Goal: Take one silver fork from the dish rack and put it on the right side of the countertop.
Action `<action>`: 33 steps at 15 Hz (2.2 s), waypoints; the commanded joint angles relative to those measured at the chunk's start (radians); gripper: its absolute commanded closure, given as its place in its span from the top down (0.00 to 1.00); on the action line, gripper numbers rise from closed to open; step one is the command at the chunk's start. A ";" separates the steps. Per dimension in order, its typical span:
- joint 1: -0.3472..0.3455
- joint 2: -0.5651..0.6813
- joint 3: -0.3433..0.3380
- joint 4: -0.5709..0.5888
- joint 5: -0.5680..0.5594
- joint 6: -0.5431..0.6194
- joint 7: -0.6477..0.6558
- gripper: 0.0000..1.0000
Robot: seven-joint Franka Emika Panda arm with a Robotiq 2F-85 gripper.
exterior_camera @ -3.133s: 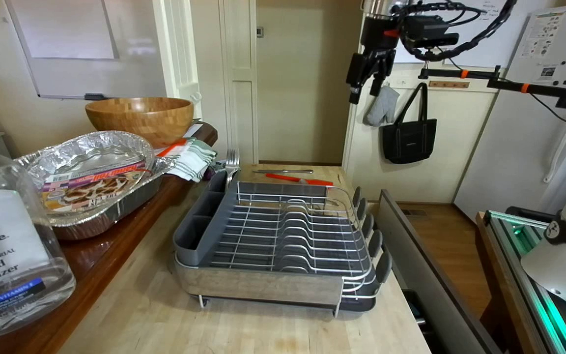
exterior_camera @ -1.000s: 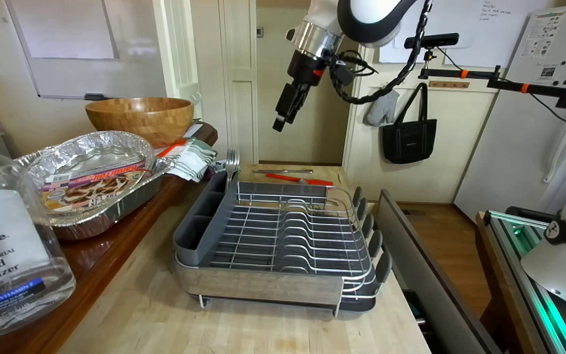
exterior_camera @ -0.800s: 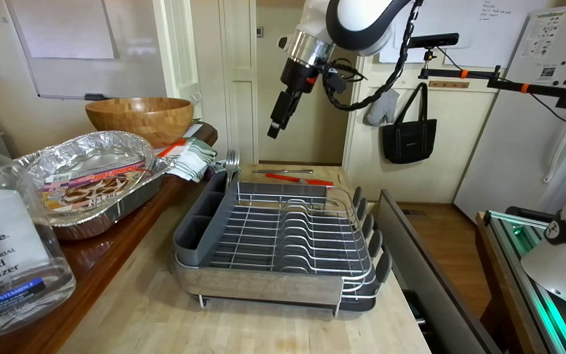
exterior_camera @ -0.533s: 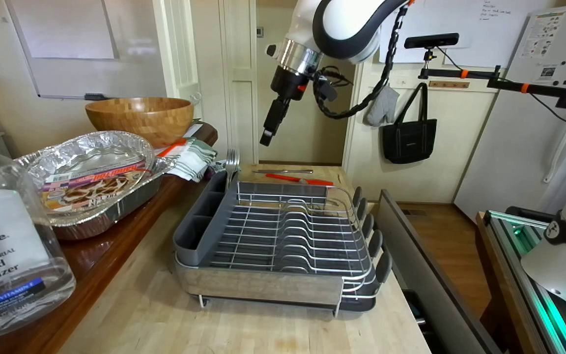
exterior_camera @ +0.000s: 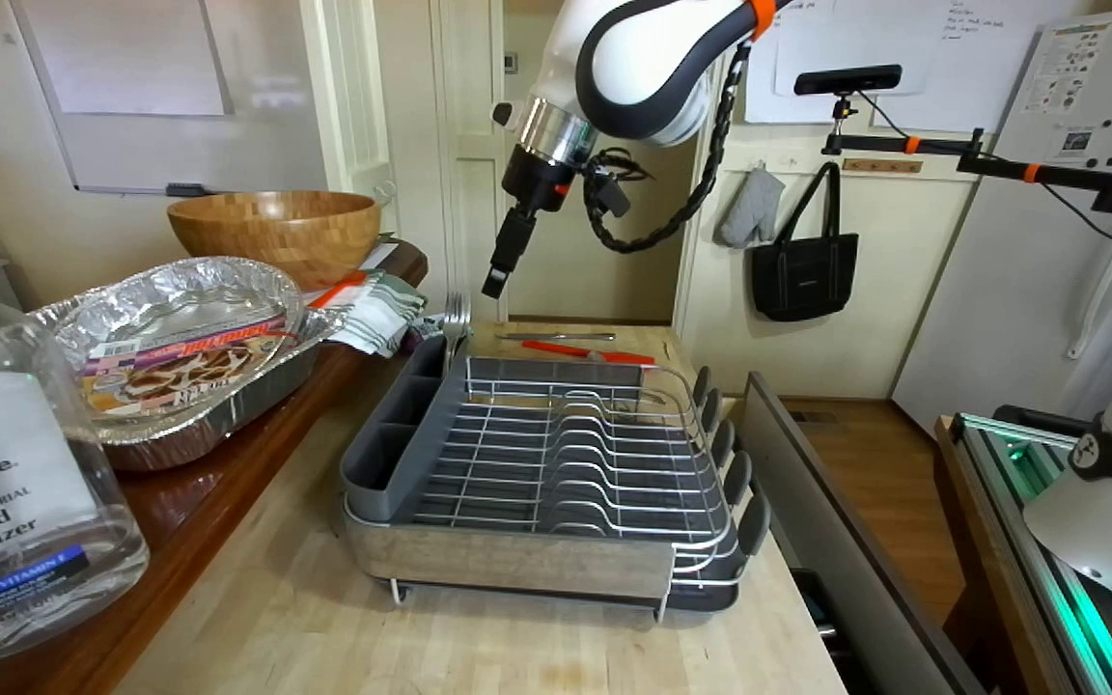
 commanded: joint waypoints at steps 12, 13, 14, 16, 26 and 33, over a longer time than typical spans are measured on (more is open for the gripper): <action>-0.052 0.162 0.083 0.162 0.003 0.047 -0.050 1.00; -0.052 0.168 0.086 0.168 0.002 0.046 -0.051 1.00; -0.053 0.174 0.089 0.173 0.002 0.046 -0.051 1.00; -0.052 0.185 0.090 0.182 -0.002 0.044 -0.050 1.00; -0.050 0.214 0.093 0.208 -0.008 0.038 -0.046 1.00; -0.063 0.211 0.128 0.212 0.020 0.003 -0.056 1.00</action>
